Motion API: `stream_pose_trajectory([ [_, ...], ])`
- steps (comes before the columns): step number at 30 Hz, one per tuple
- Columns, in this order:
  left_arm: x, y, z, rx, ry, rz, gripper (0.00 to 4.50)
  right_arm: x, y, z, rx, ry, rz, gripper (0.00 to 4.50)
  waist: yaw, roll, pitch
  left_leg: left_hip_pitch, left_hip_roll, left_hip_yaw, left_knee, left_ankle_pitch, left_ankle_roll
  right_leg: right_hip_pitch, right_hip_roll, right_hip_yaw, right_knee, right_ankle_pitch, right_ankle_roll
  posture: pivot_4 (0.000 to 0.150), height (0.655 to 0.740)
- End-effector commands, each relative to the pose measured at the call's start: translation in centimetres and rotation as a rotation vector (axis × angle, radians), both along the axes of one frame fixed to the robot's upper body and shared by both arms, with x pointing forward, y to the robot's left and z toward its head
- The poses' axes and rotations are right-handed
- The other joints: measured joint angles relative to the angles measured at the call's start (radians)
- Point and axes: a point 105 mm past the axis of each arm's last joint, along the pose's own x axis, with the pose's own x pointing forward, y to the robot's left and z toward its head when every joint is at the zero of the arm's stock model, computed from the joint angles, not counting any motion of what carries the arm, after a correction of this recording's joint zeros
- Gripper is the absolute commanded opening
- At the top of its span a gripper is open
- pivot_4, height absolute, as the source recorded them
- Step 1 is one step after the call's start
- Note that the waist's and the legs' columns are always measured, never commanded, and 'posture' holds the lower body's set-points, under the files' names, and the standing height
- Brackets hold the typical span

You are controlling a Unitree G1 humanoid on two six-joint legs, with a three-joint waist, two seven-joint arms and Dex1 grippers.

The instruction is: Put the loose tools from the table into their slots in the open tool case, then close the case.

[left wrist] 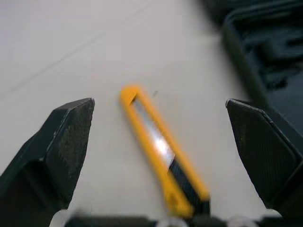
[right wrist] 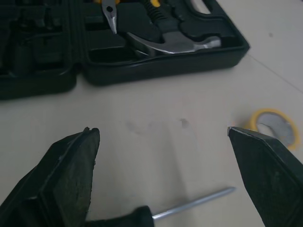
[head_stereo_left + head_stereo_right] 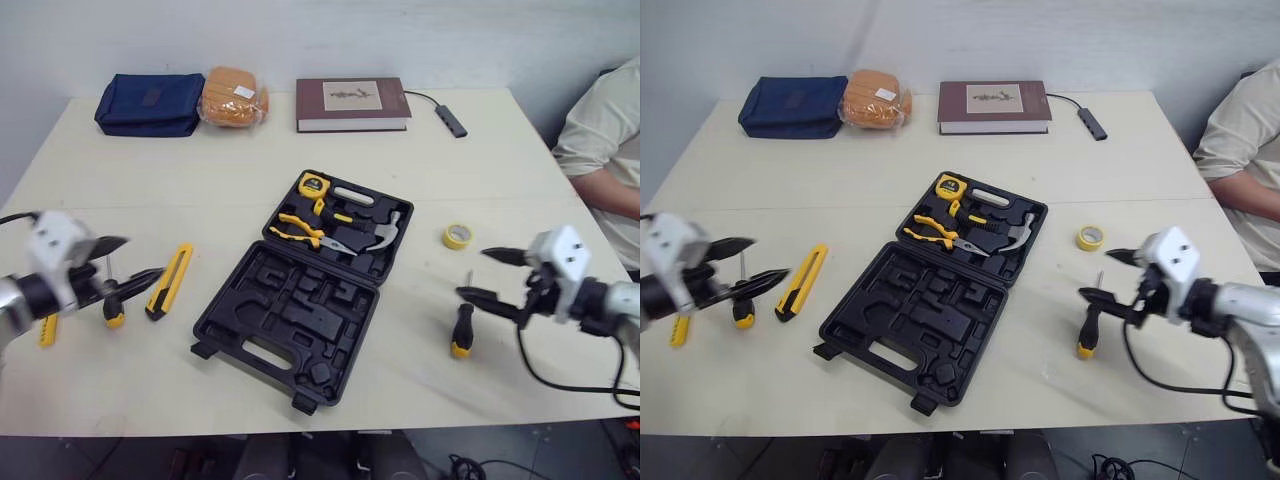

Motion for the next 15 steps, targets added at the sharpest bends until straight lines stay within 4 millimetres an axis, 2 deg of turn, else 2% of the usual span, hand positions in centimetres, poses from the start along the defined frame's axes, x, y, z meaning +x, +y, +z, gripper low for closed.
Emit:
stream_pose_trajectory([
  [1, 3.2, -2.0, -1.3, 0.070, 0.027, -0.051, 2.80, 0.3, 2.4, -0.2, 0.009, -0.018, -0.003, 3.69, 0.005, 0.000, 0.000, 0.000, 0.000, 0.001, 0.001, 0.001, 0.000, 0.000, 0.001, 0.000, 0.001, 0.000, 0.000, 0.150, 0.7400],
  [4, 5.7, -3.1, -2.3, 0.119, 0.045, -0.063, 1.45, 0.1, 3.7, -1.4, -0.015, 0.022, 0.010, 2.19, 0.010, -0.002, 0.000, -0.003, 0.001, 0.001, 0.006, 0.001, 0.001, -0.002, 0.003, 0.000, 0.003, 0.001, 0.001, 0.150, 0.7400],
  [5, 6.3, -3.3, -2.5, 0.126, 0.050, -0.066, 0.86, 0.1, 3.8, -1.7, -0.022, 0.030, 0.008, 1.57, 0.010, -0.002, 0.000, -0.003, 0.001, 0.002, 0.006, 0.002, 0.001, -0.003, 0.003, 0.000, 0.004, 0.001, 0.001, 0.150, 0.7400],
  [7, 7.4, -4.3, -3.1, 0.132, 0.060, -0.087, 0.06, 0.3, 4.1, -2.1, -0.020, 0.037, -0.014, 0.71, 0.009, -0.004, 0.000, -0.004, 0.001, 0.003, 0.007, 0.001, 0.001, -0.003, 0.004, 0.001, 0.003, 0.001, 0.002, 0.150, 0.7400],
  [8, 7.9, -4.8, -3.4, 0.134, 0.064, -0.101, 0.00, 0.5, 4.1, -2.3, -0.017, 0.039, -0.029, 0.22, 0.009, -0.005, 0.000, -0.005, 0.001, 0.004, 0.008, 0.001, 0.001, -0.004, 0.005, 0.000, 0.003, 0.001, 0.002, 0.150, 0.7400],
  [9, 8.4, -5.4, -3.7, 0.138, 0.063, -0.112, 0.00, 0.8, 4.1, -2.6, -0.022, 0.042, -0.051, 0.10, 0.010, -0.006, -0.001, -0.006, 0.001, 0.004, 0.009, 0.001, 0.002, -0.005, 0.005, 0.000, 0.004, 0.001, 0.002, 0.150, 0.7400],
  [15, 10.7, -7.5, -3.7, 0.123, 0.039, -0.135, 0.00, 1.3, 4.7, -3.6, -0.027, 0.058, -0.088, 0.10, 0.025, -0.007, -0.002, -0.015, 0.001, 0.006, 0.017, 0.002, 0.003, -0.013, 0.005, -0.001, 0.008, 0.002, 0.004, 0.150, 0.7400],
])
